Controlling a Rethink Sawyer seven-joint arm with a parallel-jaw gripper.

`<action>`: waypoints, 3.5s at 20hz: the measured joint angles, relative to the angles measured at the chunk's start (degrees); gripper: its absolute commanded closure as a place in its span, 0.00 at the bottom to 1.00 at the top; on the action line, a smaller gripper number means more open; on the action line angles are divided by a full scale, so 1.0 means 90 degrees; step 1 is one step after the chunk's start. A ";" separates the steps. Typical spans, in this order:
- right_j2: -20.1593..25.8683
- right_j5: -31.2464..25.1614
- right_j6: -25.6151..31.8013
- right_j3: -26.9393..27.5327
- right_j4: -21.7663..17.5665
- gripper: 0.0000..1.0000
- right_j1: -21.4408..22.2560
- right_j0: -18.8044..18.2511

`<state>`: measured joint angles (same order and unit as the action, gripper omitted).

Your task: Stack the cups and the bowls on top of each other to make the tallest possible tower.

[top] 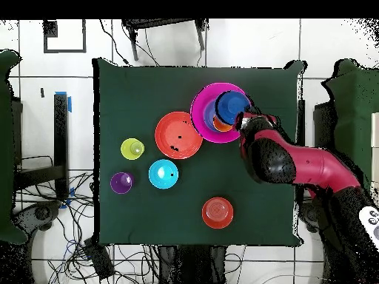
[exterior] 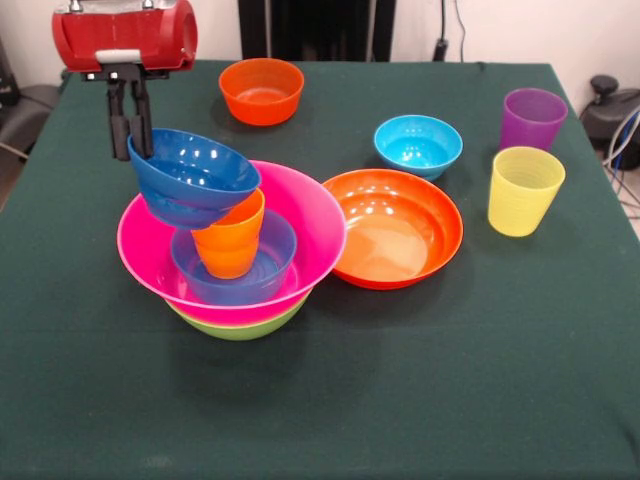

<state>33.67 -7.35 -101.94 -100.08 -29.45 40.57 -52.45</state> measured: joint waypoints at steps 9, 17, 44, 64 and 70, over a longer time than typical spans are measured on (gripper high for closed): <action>0.0000 0.0001 0.0000 -0.0088 0.0001 1.00 0.0047 0.0051; 0.0008 0.0001 0.0000 -0.0341 0.0001 1.00 0.0086 -0.0003; 0.0000 0.0003 0.0000 -0.0724 0.0003 1.00 0.0329 -0.0010; -0.0105 0.0009 0.0000 -0.0725 0.0003 1.00 0.0291 0.0210; -0.0094 0.0007 0.0000 -0.0725 0.0003 1.00 0.0291 0.0080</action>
<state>32.83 -7.29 -101.94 -106.61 -29.43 43.19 -51.73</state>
